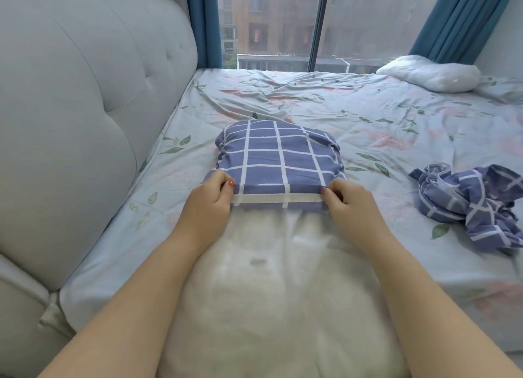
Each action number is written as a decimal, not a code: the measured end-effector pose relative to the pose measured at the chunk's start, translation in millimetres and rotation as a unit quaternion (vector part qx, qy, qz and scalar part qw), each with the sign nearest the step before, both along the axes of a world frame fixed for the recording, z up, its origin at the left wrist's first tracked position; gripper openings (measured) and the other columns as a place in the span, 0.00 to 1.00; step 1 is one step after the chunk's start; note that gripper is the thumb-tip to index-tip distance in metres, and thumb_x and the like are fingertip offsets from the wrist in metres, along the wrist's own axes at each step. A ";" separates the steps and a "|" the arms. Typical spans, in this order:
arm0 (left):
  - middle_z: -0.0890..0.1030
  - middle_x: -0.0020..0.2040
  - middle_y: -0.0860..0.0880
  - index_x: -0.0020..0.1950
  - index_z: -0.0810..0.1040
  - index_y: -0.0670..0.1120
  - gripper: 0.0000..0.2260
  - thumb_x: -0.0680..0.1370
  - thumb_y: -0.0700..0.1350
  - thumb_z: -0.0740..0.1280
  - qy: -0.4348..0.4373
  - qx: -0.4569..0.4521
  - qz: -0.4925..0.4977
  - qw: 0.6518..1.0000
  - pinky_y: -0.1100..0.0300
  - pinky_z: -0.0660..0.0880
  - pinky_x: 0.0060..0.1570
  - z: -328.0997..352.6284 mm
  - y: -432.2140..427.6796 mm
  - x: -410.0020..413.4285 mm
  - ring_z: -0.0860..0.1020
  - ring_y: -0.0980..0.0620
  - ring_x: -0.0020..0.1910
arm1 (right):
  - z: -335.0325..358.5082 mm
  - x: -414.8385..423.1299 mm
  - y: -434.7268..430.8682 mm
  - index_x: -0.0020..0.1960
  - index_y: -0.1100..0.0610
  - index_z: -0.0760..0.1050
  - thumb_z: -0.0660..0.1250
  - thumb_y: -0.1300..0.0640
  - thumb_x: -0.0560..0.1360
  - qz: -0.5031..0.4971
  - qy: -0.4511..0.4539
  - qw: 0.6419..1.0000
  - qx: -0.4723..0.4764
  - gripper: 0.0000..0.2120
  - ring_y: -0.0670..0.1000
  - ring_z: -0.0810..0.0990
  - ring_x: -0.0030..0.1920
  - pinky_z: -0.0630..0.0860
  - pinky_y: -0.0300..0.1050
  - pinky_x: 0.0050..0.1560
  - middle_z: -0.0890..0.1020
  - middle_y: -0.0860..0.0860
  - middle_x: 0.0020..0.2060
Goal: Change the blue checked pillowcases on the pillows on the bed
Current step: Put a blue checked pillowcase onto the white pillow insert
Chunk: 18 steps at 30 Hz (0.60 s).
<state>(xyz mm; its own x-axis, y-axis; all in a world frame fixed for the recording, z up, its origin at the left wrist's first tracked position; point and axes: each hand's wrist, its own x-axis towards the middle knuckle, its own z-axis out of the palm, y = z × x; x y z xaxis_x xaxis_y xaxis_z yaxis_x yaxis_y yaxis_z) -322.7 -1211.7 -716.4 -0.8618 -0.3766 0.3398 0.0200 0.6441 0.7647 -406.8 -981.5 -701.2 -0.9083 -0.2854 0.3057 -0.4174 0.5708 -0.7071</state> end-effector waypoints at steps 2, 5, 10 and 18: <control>0.68 0.30 0.51 0.35 0.65 0.45 0.18 0.84 0.50 0.57 -0.017 -0.003 0.004 1.000 0.57 0.61 0.33 -3.7 2.7 -1.3 0.66 0.54 0.30 | 13.4 11.1 -2.1 0.33 0.56 0.65 0.62 0.60 0.80 0.048 -0.004 0.995 -0.083 0.17 0.45 0.65 0.31 0.59 0.41 0.32 0.67 0.45 0.27; 0.66 0.29 0.49 0.32 0.62 0.45 0.23 0.84 0.55 0.55 -0.046 0.021 0.026 0.998 0.55 0.60 0.32 -5.6 2.3 -3.7 0.65 0.52 0.30 | 19.1 29.9 -5.2 0.31 0.54 0.61 0.62 0.59 0.79 0.146 -0.035 0.984 -0.096 0.19 0.44 0.62 0.29 0.57 0.41 0.33 0.63 0.43 0.25; 0.67 0.29 0.43 0.29 0.62 0.43 0.27 0.82 0.59 0.57 -0.075 0.031 0.038 0.996 0.56 0.60 0.33 -5.5 4.9 -6.3 0.64 0.49 0.31 | -5.0 26.1 -11.4 0.31 0.55 0.63 0.56 0.47 0.81 0.004 -0.071 0.989 0.128 0.23 0.55 0.73 0.36 0.66 0.49 0.40 0.71 0.48 0.27; 0.62 0.40 0.58 0.32 0.59 0.47 0.25 0.78 0.65 0.51 -0.069 0.109 0.054 0.990 0.56 0.58 0.31 -17.8 8.8 28.2 0.63 0.52 0.28 | -7.0 46.3 -36.7 0.45 0.56 0.77 0.45 0.42 0.83 -0.040 -0.069 0.984 0.158 0.27 0.61 0.76 0.55 0.63 0.50 0.48 0.82 0.56 0.50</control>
